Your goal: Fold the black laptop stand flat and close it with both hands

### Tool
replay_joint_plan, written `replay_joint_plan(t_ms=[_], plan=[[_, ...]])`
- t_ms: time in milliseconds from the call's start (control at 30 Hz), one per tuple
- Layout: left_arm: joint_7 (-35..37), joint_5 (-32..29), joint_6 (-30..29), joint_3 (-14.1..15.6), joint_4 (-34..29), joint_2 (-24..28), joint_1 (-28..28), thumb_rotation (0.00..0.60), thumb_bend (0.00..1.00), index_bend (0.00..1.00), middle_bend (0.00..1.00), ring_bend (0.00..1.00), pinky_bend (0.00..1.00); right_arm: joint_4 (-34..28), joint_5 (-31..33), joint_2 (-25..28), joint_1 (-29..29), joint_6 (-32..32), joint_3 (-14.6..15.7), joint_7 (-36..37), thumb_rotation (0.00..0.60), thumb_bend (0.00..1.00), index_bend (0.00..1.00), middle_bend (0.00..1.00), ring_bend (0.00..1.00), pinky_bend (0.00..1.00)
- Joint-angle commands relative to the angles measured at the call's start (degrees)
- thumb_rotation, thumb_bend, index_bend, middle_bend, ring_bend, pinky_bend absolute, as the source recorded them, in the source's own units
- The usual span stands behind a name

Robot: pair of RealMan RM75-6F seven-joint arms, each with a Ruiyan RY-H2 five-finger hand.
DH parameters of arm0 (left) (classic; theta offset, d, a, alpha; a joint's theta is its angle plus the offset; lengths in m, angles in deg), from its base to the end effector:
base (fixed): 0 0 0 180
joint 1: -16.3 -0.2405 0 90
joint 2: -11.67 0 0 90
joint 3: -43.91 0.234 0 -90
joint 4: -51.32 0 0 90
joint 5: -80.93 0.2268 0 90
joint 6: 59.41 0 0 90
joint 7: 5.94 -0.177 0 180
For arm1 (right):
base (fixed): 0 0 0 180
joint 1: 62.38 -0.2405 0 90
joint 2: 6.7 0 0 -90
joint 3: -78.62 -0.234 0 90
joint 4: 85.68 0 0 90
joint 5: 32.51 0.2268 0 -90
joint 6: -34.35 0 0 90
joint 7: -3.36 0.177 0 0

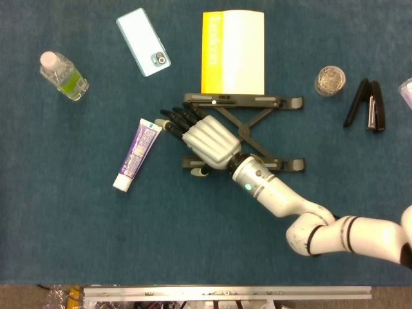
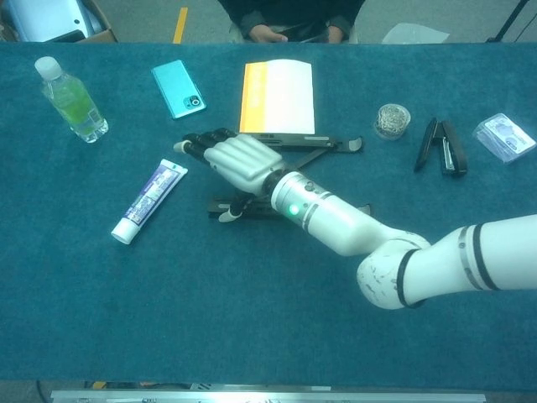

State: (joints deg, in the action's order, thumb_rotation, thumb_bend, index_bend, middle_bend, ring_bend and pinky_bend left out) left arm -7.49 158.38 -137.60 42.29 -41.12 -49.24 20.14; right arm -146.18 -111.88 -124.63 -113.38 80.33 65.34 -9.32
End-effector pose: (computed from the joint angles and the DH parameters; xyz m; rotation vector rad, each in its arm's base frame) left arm -0.3411 0.1998 0.1403 -1.3358 -1.0167 -0.6778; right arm -0.0148 -0.3186 -0.1858 2.1966 -0.8856 1.0916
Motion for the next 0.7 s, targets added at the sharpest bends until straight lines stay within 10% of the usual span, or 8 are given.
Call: replay_joint_plan(t_ms=[33, 700], plan=[[-0.3, 0.7, 0.3, 0.1, -0.3, -0.1, 0.4, 0.6, 0.32, 0.07, 0.13, 0.08, 0.14, -3.1, 1.7, 2.8, 1.1, -0.3, 0.2, 0.1, 0.6, 0.0, 0.0, 0.0, 0.0, 0.04], [-3.8, 4.3, 2.1, -0.1, -4.8, 1.6, 4.0, 0.6, 0.32, 0.07, 0.12, 0.08, 0.14, -16.8, 11.8, 14.6, 1.4, -7.8, -1.8, 9.1, 0.6, 0.0, 0.0, 0.0, 0.0, 0.04]])
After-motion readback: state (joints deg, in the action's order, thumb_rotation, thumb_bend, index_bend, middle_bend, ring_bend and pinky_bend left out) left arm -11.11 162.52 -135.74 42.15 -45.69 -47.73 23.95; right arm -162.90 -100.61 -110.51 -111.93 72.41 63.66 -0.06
